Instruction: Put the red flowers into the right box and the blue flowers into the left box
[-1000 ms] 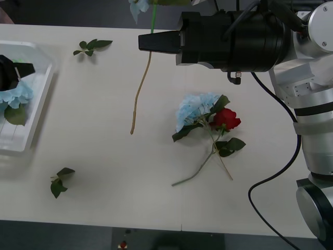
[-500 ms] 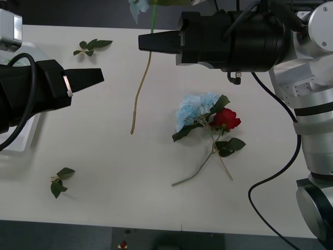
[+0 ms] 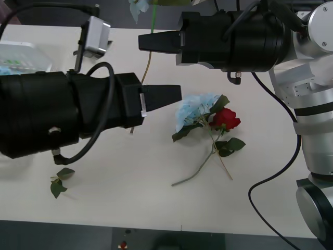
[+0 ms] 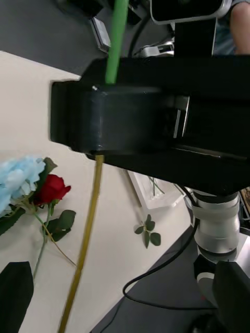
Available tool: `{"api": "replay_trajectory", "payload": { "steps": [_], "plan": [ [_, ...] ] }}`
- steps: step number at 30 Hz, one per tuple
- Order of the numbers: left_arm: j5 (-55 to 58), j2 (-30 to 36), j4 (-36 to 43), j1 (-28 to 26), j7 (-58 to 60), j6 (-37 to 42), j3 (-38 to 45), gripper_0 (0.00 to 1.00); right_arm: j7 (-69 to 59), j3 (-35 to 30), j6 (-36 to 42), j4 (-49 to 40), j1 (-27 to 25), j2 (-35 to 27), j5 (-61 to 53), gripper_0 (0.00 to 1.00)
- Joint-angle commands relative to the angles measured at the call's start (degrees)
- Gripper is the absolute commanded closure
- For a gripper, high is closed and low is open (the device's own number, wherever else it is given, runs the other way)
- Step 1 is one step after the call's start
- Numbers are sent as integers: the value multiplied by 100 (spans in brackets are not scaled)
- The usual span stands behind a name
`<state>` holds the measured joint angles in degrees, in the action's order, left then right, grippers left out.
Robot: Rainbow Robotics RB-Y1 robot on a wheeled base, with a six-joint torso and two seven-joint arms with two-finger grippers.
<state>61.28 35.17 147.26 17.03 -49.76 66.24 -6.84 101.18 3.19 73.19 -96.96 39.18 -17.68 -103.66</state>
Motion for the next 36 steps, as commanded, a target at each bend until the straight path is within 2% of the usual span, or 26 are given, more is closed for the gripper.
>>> {"api": "replay_trajectory", "payload": {
  "steps": [1, 3, 4, 24, 25, 26, 27, 28, 29, 30, 36],
  "plan": [
    [-336, 16, 5, 116, 142, 11, -54, 31, -81, -55, -15, -104, 161, 10, -23, 100],
    [-345, 42, -4, 116, 133, 11, -63, 75, -81, -55, -15, -104, 161, 10, -23, 100],
    [-380, 69, 5, 116, 133, 11, -63, 100, -81, -55, -15, -104, 161, 10, -23, 100],
    [-775, 95, 5, 99, 10, 11, -98, 100, -81, -55, -15, -104, 161, 10, -23, 100],
    [-810, 113, 5, 99, 10, 11, -98, 100, -81, -55, -15, -104, 161, 10, -23, 97],
    [-863, 139, 5, 90, 19, 20, -71, 100, -81, -55, -15, -104, 161, 10, -23, 72],
    [-890, 165, 5, 81, 19, 11, -45, 100, -81, -55, -15, -104, 161, 10, -23, 42],
    [-898, 201, 5, 46, 28, 11, 8, 100, -81, -55, -15, -104, 161, 10, -23, 17],
    [-898, 227, 5, 29, 28, 20, 43, 100, -81, -55, -15, -104, 161, 10, -23, 5],
    [-890, 289, 5, -51, 19, 11, 157, 100, -81, -55, -15, -104, 161, 10, -23, 0],
    [-793, 526, 5, -455, -8, 20, 904, 100, -81, -55, -15, -104, 161, 10, -23, 0]
  ]
}}
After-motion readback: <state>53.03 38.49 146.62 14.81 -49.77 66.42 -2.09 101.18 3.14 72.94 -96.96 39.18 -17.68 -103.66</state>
